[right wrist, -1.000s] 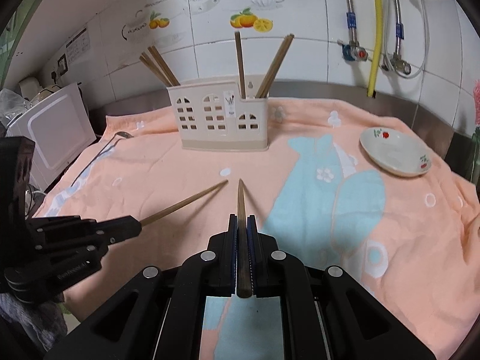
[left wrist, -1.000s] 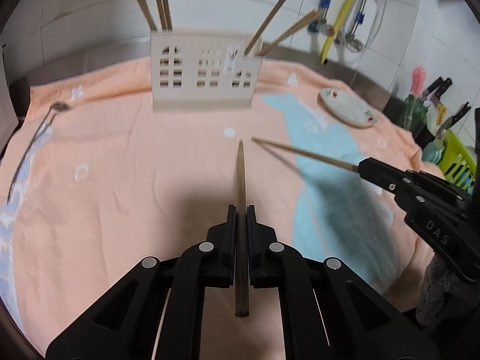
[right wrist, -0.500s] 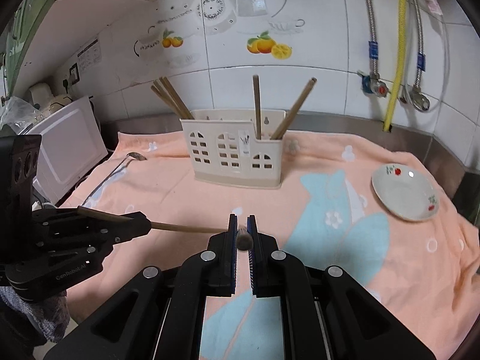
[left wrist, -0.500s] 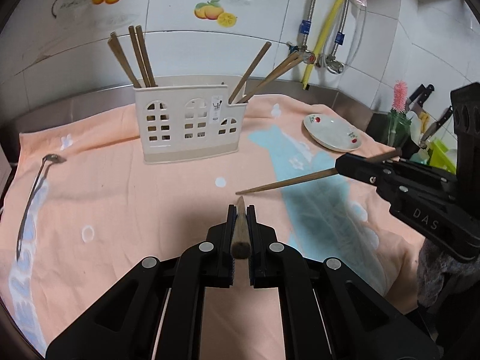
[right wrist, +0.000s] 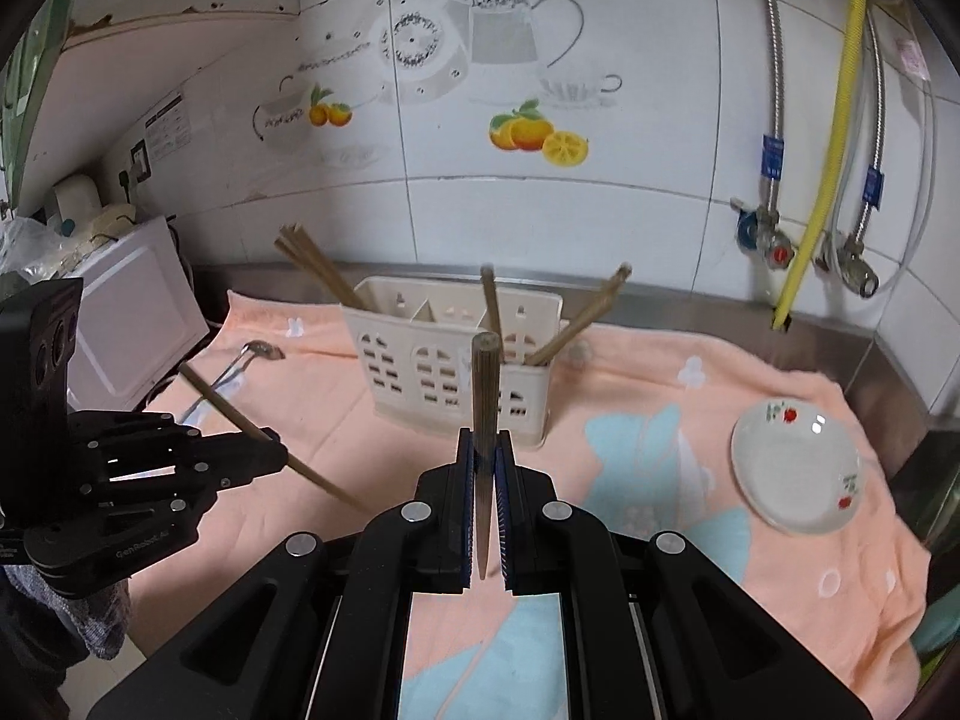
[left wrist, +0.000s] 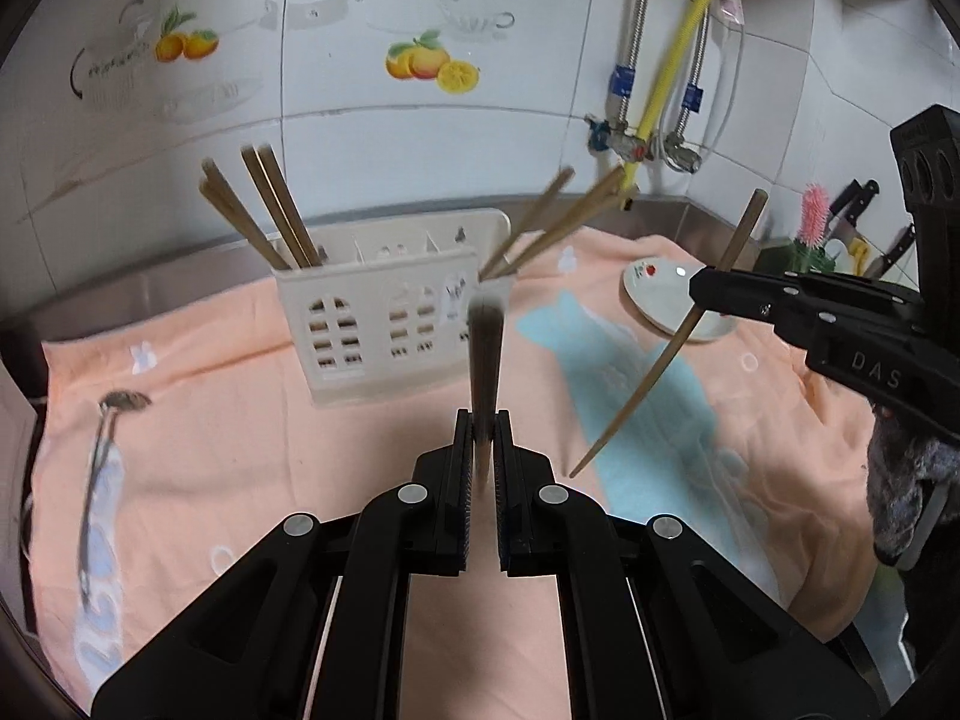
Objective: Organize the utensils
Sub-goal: 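Lift both held chopsticks upright and carry them above the white holder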
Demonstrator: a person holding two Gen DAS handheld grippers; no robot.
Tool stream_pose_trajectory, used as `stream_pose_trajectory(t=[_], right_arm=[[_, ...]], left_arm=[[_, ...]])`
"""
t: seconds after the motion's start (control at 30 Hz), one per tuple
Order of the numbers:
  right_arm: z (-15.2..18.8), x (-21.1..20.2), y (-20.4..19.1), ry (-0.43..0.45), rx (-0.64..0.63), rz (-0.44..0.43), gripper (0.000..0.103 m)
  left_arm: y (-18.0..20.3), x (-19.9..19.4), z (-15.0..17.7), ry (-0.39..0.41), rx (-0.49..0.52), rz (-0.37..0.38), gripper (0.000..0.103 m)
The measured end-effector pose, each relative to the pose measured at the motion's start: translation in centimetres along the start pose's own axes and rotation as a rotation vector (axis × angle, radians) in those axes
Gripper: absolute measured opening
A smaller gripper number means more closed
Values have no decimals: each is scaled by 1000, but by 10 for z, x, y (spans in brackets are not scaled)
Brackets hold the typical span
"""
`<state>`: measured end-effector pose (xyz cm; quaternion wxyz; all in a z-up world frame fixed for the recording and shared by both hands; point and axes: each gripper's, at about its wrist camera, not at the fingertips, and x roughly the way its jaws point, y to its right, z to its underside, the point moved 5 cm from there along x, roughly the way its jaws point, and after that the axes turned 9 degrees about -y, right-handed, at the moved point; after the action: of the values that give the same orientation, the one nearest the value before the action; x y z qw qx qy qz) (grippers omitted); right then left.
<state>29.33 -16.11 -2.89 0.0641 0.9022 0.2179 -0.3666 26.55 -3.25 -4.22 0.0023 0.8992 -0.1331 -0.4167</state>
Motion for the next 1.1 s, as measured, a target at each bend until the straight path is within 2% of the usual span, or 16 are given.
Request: stream_pose_trajectory(t=[0.23, 0.7, 1.1], right_arm=[[-39, -12, 8, 42, 18, -9, 6], [-119, -33, 18, 139, 13, 56, 6], [-148, -22, 27, 160, 23, 77, 6]], left_arm=[[-7, -27, -40, 66, 20, -41, 5], [-29, -75, -133, 213, 6, -114, 5], [-57, -65, -171, 255, -56, -152, 5]])
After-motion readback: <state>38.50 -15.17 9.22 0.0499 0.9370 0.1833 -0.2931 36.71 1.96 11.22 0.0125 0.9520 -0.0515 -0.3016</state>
